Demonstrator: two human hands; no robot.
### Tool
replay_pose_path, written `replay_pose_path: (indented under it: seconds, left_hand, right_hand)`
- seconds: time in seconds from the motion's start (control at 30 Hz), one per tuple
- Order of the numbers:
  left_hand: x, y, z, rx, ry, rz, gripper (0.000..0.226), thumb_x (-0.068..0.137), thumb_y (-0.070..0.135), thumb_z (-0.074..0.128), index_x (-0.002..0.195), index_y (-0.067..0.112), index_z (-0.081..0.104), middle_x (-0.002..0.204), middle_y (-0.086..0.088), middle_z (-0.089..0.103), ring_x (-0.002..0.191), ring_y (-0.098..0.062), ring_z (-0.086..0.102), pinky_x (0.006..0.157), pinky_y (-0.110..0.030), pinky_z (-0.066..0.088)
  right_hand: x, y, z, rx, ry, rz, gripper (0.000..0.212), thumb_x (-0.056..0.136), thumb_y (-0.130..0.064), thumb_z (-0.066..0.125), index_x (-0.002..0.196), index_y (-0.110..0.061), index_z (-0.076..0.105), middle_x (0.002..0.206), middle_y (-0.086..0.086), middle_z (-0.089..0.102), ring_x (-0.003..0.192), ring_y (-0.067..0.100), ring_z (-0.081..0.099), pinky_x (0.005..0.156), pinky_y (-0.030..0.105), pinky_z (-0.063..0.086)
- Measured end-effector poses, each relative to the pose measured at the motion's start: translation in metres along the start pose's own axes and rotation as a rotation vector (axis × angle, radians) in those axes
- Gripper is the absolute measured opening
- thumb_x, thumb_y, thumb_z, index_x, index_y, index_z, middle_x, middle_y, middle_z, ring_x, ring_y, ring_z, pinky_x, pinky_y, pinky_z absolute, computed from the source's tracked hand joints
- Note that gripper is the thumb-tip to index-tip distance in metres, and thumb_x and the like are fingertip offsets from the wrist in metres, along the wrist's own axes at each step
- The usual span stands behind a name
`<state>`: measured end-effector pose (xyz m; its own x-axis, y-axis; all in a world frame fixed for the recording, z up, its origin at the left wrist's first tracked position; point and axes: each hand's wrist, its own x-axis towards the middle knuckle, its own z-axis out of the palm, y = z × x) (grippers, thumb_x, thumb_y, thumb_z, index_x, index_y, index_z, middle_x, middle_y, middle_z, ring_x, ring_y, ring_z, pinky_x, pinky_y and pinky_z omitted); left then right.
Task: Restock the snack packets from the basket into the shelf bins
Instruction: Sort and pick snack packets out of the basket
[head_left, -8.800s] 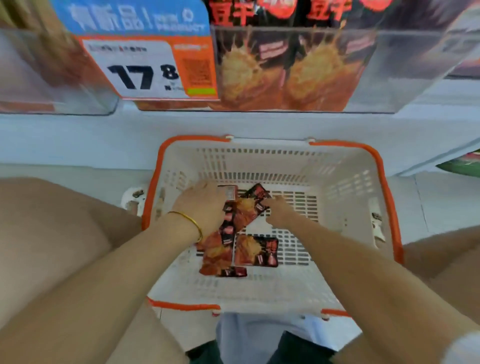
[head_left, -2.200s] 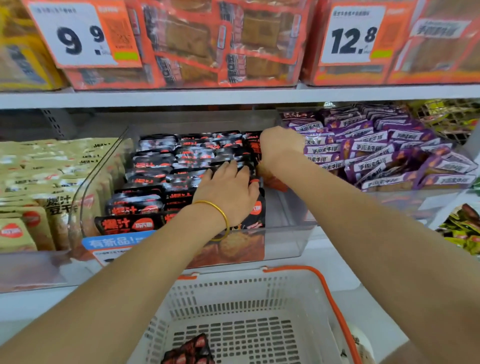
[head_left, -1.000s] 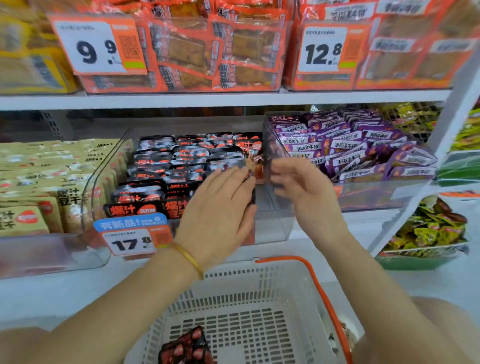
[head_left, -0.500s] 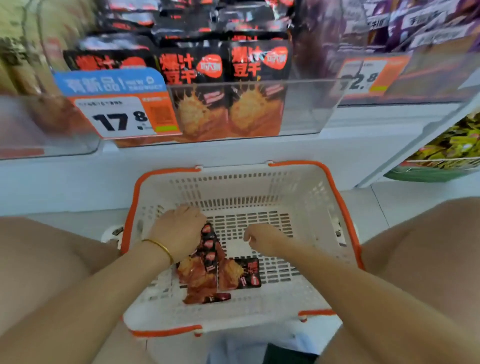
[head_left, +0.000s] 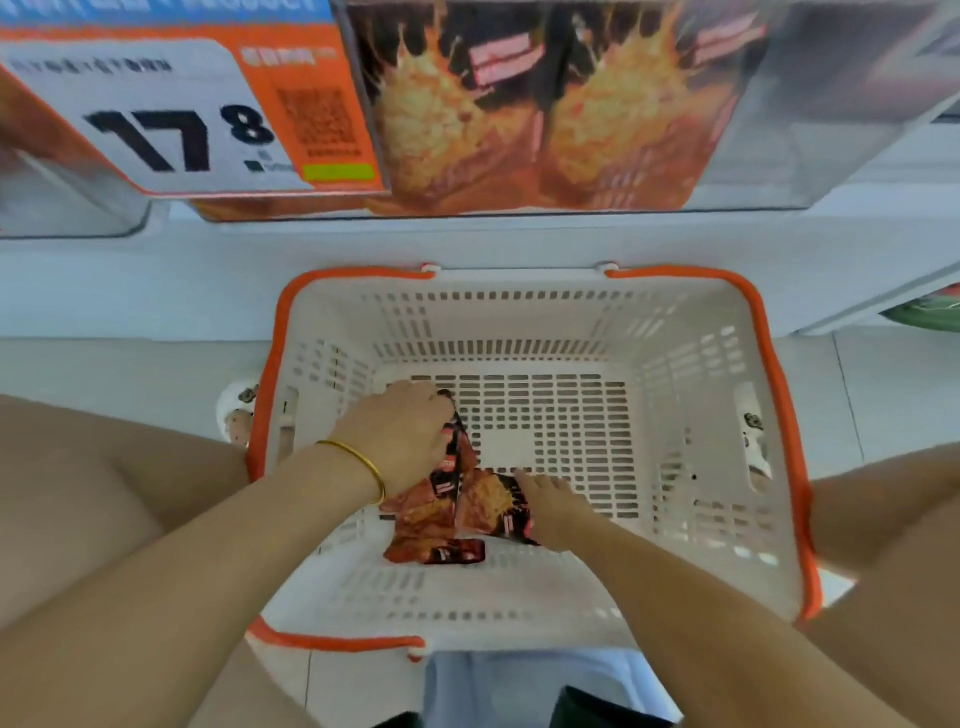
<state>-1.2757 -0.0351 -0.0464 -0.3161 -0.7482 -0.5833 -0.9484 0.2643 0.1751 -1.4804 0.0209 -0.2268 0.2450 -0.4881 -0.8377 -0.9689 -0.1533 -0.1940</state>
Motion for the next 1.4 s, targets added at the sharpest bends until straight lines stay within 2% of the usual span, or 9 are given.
replay_pose_path:
  seconds: [0.37, 0.5, 0.6, 0.7, 0.87, 0.93, 1.03, 1.27, 1.4]
  left_hand:
    - [-0.005, 0.001, 0.005, -0.021, -0.039, -0.040, 0.032, 0.098, 0.028, 0.038, 0.126, 0.016, 0.050, 0.120, -0.004, 0.048, 0.113, -0.020, 0.043, 0.093, -0.036, 0.044]
    - [-0.004, 0.000, 0.006, -0.014, -0.050, -0.048, 0.032, 0.099, 0.029, 0.037, 0.124, 0.016, 0.051, 0.118, -0.003, 0.049, 0.111, -0.019, 0.044, 0.091, -0.036, 0.044]
    - [-0.001, 0.002, 0.006, -0.011, -0.071, -0.051, 0.033, 0.099, 0.030, 0.037, 0.126, 0.017, 0.050, 0.121, -0.003, 0.048, 0.113, -0.020, 0.044, 0.092, -0.036, 0.045]
    - [0.001, 0.009, 0.004, -0.079, -0.066, -0.038, 0.036, 0.099, 0.029, 0.040, 0.133, 0.016, 0.046, 0.131, -0.003, 0.046, 0.119, -0.019, 0.044, 0.099, -0.034, 0.041]
    - [-0.010, 0.043, -0.041, -0.225, -0.003, 0.013, 0.050, 0.094, 0.030, 0.055, 0.139, 0.016, 0.040, 0.140, -0.003, 0.044, 0.124, -0.020, 0.046, 0.101, -0.029, 0.036]
    - [-0.022, 0.059, -0.069, -0.211, 0.023, 0.049, 0.035, 0.091, 0.032, 0.059, 0.123, 0.017, 0.054, 0.117, -0.004, 0.058, 0.102, -0.019, 0.055, 0.085, -0.030, 0.042]
    - [-0.049, 0.080, -0.108, -0.208, 0.092, 0.131, 0.019, 0.090, 0.029, 0.060, 0.078, 0.017, 0.052, 0.074, 0.003, 0.046, 0.068, -0.015, 0.044, 0.058, -0.027, 0.032]
    - [-0.106, 0.101, -0.174, -0.578, 0.432, 0.291, 0.015, 0.084, 0.011, 0.069, 0.077, 0.011, 0.056, 0.076, 0.000, 0.048, 0.066, 0.000, 0.045, 0.060, -0.012, 0.035]
    - [-0.115, 0.110, -0.221, -0.818, 0.695, 0.368, 0.011, 0.084, 0.012, 0.069, 0.083, 0.010, 0.058, 0.078, -0.003, 0.056, 0.067, -0.007, 0.052, 0.061, -0.014, 0.043]
  right_hand:
    - [0.004, 0.000, -0.002, 0.002, 0.037, 0.000, 0.072, 0.089, -0.018, 0.058, 0.148, -0.018, 0.017, 0.147, 0.010, 0.027, 0.134, 0.033, 0.029, 0.103, 0.045, 0.039]
    - [0.011, -0.002, -0.016, 0.025, 0.124, 0.038, 0.021, 0.090, -0.007, 0.052, 0.111, -0.006, 0.054, 0.120, 0.011, 0.052, 0.110, 0.029, 0.052, 0.084, 0.035, 0.049]
    - [0.002, 0.001, -0.030, 0.110, 0.090, 0.002, 0.013, 0.093, -0.011, 0.049, 0.079, -0.008, 0.049, 0.089, 0.007, 0.052, 0.090, 0.026, 0.057, 0.062, 0.028, 0.044]
    - [-0.024, 0.004, -0.071, 0.224, 0.087, -0.063, 0.016, 0.094, -0.013, 0.050, 0.079, -0.009, 0.046, 0.079, 0.000, 0.044, 0.085, 0.021, 0.047, 0.059, 0.026, 0.038]
    - [-0.113, 0.000, -0.183, 0.481, -0.033, -0.292, 0.004, 0.093, -0.011, 0.057, 0.090, -0.013, 0.056, 0.092, -0.002, 0.052, 0.078, 0.013, 0.058, 0.065, 0.027, 0.058]
    - [-0.157, -0.005, -0.215, 0.432, 0.056, -0.372, 0.003, 0.092, -0.010, 0.058, 0.090, -0.013, 0.058, 0.088, -0.001, 0.057, 0.076, 0.013, 0.060, 0.069, 0.030, 0.058]
    - [-0.223, -0.005, -0.239, 0.457, 0.283, -0.431, 0.002, 0.090, -0.011, 0.062, 0.092, -0.011, 0.062, 0.079, -0.004, 0.057, 0.072, 0.009, 0.058, 0.058, 0.020, 0.052]
    - [-0.335, 0.002, -0.258, 0.691, 0.533, -0.555, 0.020, 0.082, 0.004, 0.066, 0.101, 0.001, 0.060, 0.096, 0.017, 0.068, 0.082, 0.017, 0.063, 0.070, 0.027, 0.051]
    - [-0.389, -0.014, -0.304, 0.486, 1.017, -0.537, 0.029, 0.079, -0.001, 0.071, 0.070, -0.020, 0.051, 0.067, -0.009, 0.050, 0.053, -0.008, 0.048, 0.053, 0.009, 0.036]
